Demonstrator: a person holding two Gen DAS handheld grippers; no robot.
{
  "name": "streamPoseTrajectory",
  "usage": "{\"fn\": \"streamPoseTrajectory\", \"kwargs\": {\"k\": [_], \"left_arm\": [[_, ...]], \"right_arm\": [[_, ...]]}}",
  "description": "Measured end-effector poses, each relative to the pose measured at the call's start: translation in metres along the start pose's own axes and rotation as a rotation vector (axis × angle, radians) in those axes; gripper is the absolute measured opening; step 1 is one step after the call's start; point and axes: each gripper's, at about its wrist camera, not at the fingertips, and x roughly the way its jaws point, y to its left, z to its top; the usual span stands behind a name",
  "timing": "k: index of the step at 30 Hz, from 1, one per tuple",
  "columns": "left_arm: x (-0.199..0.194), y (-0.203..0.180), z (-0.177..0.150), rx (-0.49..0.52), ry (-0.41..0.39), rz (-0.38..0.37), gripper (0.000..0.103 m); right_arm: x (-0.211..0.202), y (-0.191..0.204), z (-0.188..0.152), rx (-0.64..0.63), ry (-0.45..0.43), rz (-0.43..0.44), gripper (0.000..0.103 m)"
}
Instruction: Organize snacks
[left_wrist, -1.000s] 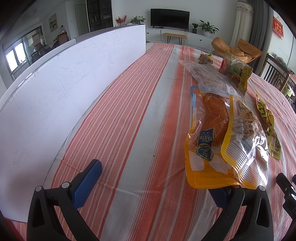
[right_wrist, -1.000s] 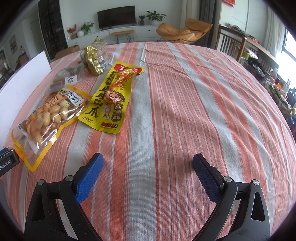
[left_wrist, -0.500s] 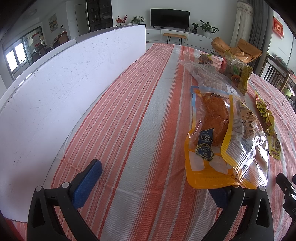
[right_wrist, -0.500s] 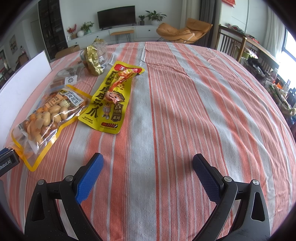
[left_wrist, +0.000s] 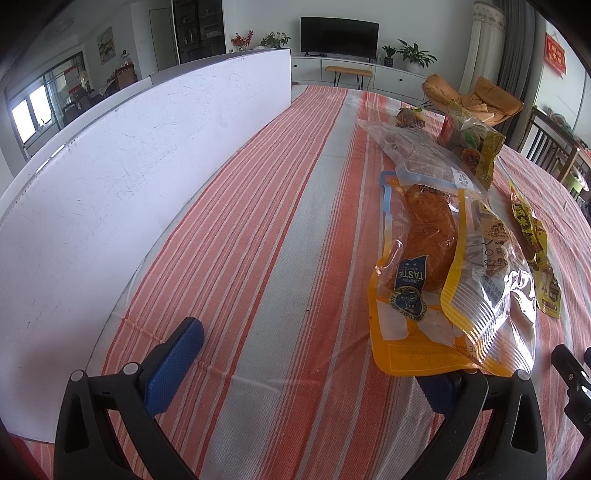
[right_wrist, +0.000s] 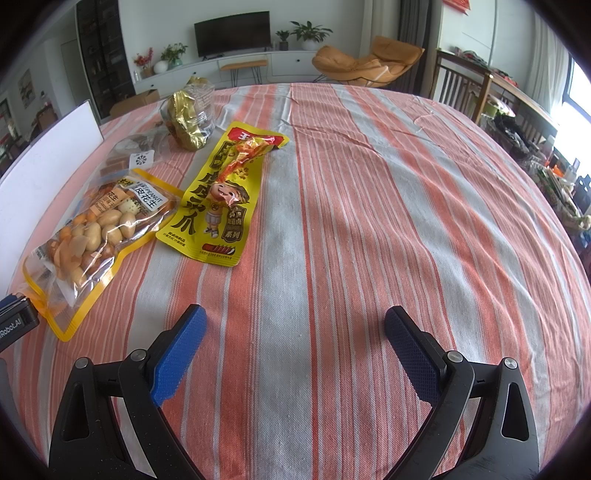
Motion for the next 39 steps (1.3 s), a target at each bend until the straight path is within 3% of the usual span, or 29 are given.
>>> {"fn": "streamPoseTrajectory", "kwargs": {"k": [39], "left_arm": [[-0.0006, -0.0008, 0.0006, 0.004, 0.005, -0.002, 0.103]], "right_arm": [[0.0025, 0.0026, 0.0026, 0.011, 0.0, -0.014, 0.099]]}}
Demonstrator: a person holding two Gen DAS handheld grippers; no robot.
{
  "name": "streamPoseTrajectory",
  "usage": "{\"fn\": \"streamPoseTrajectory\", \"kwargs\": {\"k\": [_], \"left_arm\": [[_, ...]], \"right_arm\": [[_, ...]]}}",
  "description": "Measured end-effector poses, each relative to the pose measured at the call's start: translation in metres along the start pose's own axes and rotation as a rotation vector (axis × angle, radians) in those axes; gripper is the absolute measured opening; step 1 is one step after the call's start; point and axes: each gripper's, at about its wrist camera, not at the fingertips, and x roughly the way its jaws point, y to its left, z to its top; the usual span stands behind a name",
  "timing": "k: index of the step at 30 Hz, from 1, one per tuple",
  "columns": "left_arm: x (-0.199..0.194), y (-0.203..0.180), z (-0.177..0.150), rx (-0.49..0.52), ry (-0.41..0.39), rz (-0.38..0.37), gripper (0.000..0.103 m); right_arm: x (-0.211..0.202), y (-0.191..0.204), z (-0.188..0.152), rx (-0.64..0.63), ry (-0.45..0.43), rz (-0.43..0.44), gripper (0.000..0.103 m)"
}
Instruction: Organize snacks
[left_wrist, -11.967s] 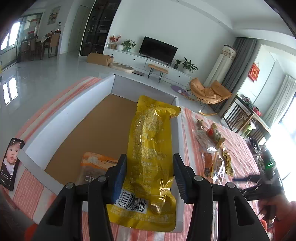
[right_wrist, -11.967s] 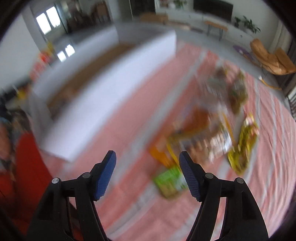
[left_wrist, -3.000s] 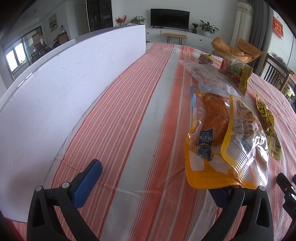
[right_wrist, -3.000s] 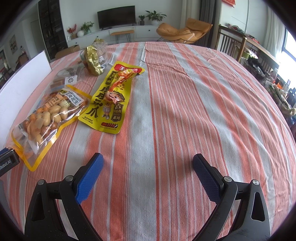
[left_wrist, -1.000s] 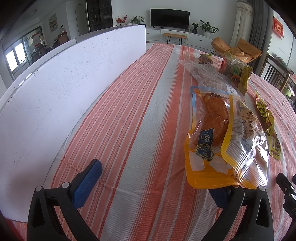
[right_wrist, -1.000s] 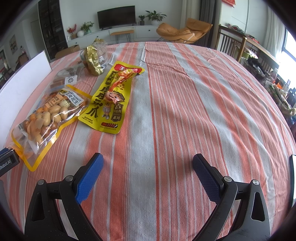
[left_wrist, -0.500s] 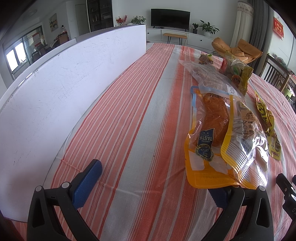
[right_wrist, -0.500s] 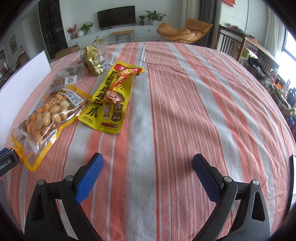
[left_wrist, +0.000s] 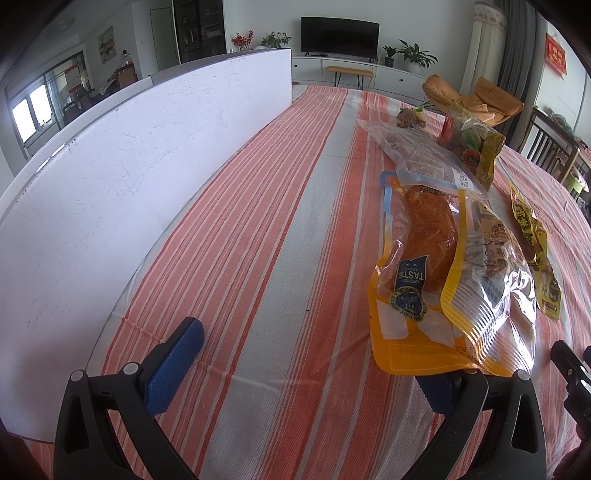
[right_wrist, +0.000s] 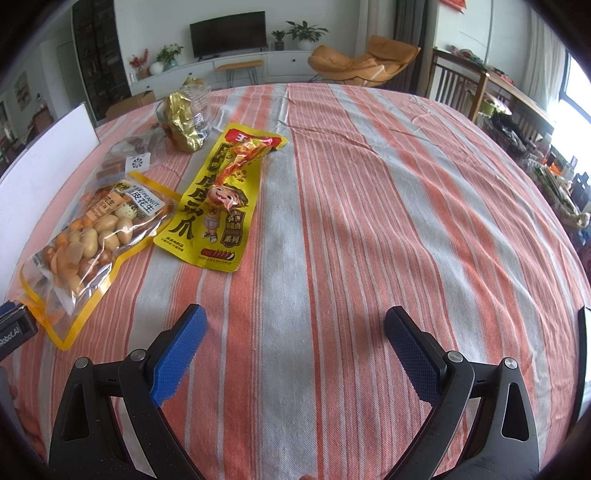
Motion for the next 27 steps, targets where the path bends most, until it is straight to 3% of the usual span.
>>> {"fn": "streamPoseTrajectory", "kwargs": {"k": [5, 12, 14, 17, 20, 25, 27], "left_arm": [[-0.004, 0.002, -0.002, 0.107, 0.083, -0.069, 0.103], [-0.014, 0.008, -0.01, 0.333, 0.192, -0.189, 0.103], [-0.021, 0.015, -0.012, 0.32, 0.207, -0.229, 0.103], [-0.043, 0.029, -0.014, 0.268, 0.186, -0.4, 0.103], [-0.059, 0.026, -0.006, 0.254, 0.14, -0.488, 0.103], [-0.06, -0.024, 0.033, 0.355, 0.083, -0.474, 0.103], [-0.05, -0.062, 0.048, 0.465, 0.058, -0.391, 0.103]], "right_arm": [[-0.001, -0.002, -0.001, 0.001, -0.001, 0.014, 0.099], [-0.002, -0.003, -0.002, -0.011, 0.0, 0.018, 0.099], [-0.006, -0.004, -0.004, -0.04, 0.007, 0.032, 0.097], [-0.028, -0.016, -0.018, -0.015, -0.039, 0.071, 0.097], [-0.041, -0.026, -0.03, 0.002, -0.059, 0.092, 0.097], [-0.032, -0.031, -0.034, 0.076, -0.024, 0.118, 0.098], [-0.031, -0.024, -0.033, 0.072, -0.041, 0.118, 0.097]]}}
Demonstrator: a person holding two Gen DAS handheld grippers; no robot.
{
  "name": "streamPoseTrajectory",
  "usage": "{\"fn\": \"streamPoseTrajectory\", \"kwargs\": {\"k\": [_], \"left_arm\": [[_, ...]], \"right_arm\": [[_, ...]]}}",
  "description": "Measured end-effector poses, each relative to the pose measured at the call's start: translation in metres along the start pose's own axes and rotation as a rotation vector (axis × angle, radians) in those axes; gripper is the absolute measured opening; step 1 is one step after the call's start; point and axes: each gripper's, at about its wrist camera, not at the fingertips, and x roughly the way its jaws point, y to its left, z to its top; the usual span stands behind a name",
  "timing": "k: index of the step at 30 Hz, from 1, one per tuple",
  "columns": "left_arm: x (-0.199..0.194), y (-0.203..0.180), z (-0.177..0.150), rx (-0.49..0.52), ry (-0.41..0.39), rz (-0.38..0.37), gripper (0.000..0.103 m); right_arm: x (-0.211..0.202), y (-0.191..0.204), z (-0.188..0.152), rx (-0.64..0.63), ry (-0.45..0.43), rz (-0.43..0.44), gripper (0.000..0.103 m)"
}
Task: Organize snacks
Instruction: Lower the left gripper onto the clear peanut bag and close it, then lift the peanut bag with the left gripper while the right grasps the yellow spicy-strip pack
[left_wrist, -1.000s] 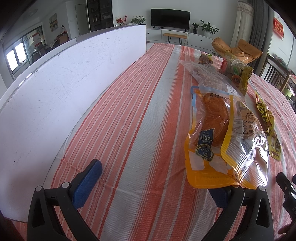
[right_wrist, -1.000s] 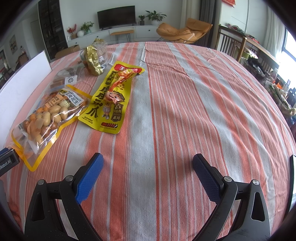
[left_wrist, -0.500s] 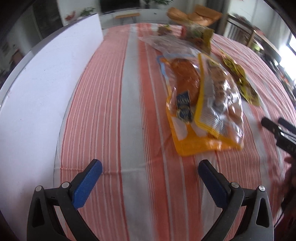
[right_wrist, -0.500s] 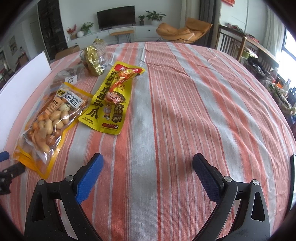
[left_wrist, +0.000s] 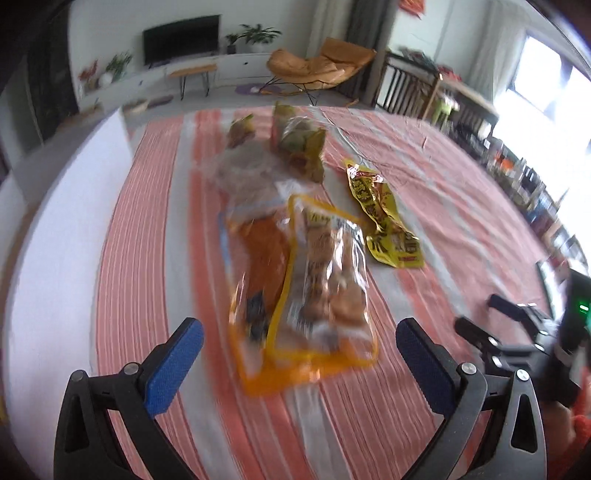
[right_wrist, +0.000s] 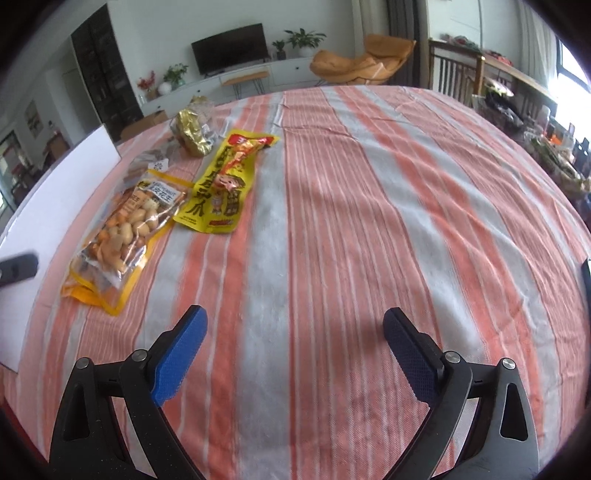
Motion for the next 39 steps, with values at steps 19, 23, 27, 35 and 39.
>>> {"fn": "streamPoseTrajectory", "kwargs": {"k": [19, 23, 27, 35, 39], "left_arm": [[0.076, -0.046, 0.011, 0.244, 0.125, 0.205, 0.1], [0.074, -0.048, 0.013, 0.248, 0.112, 0.17, 0.071], [0.07, -0.054, 0.011, 0.262, 0.087, 0.171, 0.059], [0.024, -0.032, -0.007, 0.088, 0.027, -0.007, 0.058], [-0.023, -0.002, -0.021, -0.052, -0.036, -0.108, 0.058]], "right_arm": [[0.01, 0.016, -0.001, -0.076, 0.04, -0.102, 0.099], [0.01, 0.015, -0.001, -0.075, 0.04, -0.101, 0.099], [0.01, 0.015, -0.001, -0.075, 0.04, -0.102, 0.099], [0.01, 0.015, -0.001, -0.075, 0.04, -0.101, 0.099], [0.009, 0.012, 0.0, -0.06, 0.031, -0.081, 0.098]]}}
